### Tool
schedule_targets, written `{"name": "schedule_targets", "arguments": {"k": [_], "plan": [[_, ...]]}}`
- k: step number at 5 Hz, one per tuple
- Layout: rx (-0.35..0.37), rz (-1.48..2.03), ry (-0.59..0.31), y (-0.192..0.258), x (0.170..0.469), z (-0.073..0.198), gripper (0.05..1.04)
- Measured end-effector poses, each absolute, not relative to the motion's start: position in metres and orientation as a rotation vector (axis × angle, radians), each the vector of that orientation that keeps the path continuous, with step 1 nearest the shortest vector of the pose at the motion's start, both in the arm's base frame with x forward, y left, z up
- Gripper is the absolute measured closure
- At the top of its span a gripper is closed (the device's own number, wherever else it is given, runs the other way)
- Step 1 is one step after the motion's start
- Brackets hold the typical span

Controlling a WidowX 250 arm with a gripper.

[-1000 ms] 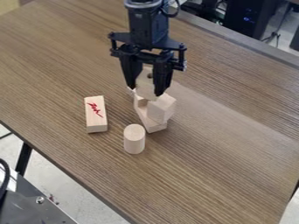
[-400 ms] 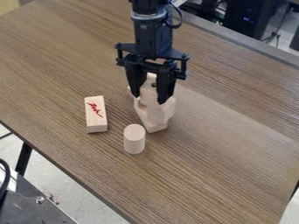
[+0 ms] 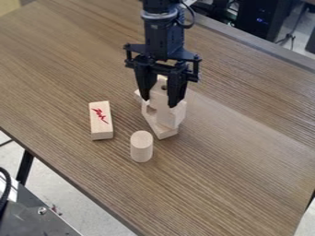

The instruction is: Put the cube with a hole on the other cube

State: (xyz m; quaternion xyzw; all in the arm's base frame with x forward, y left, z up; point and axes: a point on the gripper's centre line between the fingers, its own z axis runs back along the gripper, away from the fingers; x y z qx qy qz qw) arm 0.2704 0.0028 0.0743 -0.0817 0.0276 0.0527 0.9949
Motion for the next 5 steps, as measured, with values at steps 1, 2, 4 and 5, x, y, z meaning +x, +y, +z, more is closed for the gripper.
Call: {"name": "schedule_targets", "arguments": {"k": [1, 2, 4, 5], "plan": [[-0.149, 0.122, 0.048, 0.004, 0.27, 0.077, 0.496], [-0.134, 0.136, 0.008, 0.006, 0.27, 0.089, 0.497], [-0.136, 0.14, -0.002, 0.005, 0.268, 0.097, 0.497], [-0.144, 0.125, 0.015, 0.002, 0.267, 0.094, 0.497]]}}
